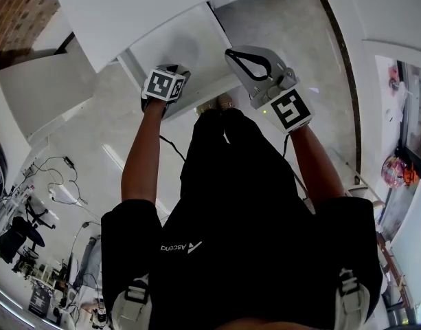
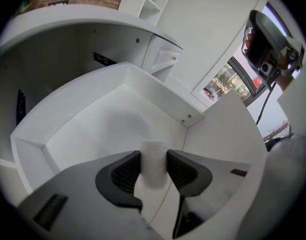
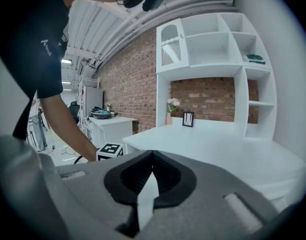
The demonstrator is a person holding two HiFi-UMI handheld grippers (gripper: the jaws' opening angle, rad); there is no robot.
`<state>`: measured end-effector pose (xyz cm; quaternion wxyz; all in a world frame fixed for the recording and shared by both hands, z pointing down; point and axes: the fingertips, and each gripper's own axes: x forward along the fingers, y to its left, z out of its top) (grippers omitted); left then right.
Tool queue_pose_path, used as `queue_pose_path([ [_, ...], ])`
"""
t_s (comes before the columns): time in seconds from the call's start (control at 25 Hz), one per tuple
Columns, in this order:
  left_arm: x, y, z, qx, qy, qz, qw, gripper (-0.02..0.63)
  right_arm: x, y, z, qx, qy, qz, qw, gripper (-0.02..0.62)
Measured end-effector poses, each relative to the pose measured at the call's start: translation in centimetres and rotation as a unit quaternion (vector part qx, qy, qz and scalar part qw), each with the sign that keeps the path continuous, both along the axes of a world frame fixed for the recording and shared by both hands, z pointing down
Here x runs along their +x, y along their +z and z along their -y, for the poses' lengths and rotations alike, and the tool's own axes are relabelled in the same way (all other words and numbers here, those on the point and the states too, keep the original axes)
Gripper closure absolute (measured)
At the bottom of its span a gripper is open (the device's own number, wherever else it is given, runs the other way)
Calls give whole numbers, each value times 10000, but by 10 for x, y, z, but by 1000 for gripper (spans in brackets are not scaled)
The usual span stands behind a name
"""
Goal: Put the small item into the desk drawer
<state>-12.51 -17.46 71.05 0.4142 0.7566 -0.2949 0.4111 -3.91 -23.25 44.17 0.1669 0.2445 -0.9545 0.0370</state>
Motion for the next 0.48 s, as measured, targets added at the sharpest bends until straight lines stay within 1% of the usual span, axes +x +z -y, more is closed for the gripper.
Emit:
queue_pose_path([
  [0.48, 5, 36, -11, -410, 277, 94, 9987, 443, 10, 10, 10, -91, 110, -98, 9999, 595],
])
